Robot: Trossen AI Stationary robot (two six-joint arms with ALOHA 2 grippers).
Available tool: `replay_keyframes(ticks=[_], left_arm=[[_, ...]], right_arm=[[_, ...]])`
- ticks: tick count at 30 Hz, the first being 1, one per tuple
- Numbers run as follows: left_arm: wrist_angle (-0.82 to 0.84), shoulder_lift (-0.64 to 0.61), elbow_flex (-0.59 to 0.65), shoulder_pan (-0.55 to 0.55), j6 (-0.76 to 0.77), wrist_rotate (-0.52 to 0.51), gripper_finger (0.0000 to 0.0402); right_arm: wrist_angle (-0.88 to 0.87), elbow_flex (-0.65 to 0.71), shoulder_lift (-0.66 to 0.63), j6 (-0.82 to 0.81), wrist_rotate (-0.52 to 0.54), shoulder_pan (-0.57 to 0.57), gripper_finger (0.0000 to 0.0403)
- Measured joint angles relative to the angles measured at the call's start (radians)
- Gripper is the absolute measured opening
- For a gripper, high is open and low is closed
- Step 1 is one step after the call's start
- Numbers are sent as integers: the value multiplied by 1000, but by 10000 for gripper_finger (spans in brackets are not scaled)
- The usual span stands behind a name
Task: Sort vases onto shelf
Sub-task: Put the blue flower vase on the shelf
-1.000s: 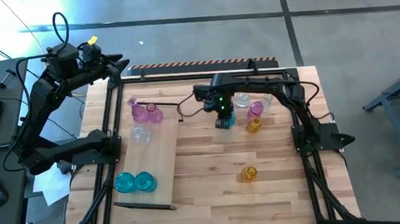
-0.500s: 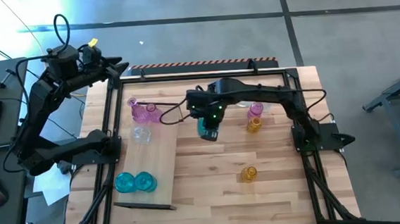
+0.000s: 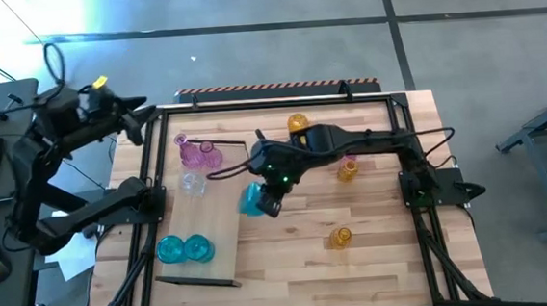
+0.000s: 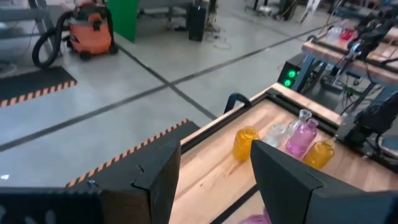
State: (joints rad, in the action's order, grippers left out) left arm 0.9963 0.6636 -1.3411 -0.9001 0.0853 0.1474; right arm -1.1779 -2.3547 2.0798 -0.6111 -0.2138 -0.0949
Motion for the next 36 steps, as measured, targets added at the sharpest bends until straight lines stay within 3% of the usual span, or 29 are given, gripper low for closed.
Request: replay_keyframes(ticks=[4,7,14,20,27,36], left_arm=[[30,-43,0,0,31,13,186],[84,-56,0,0,41,96,186],[141,-70,1,0,26,154,186],[142,-76,1,0,36,403,186],[193,-83,1,0,67,540,186],[232,-127,0,-2,60,576,186]], right_arm=[[123,0,-4,-62,0,-41,26],[200,-1,-5,-101,10,-67,26],[268,-1,-6,-129,120,-99,22],[302,-1,-6,-95,154,-82,22],[328,-1,-6,-64,135,-62,22],[328,-1,-6,-49,96,-38,22]])
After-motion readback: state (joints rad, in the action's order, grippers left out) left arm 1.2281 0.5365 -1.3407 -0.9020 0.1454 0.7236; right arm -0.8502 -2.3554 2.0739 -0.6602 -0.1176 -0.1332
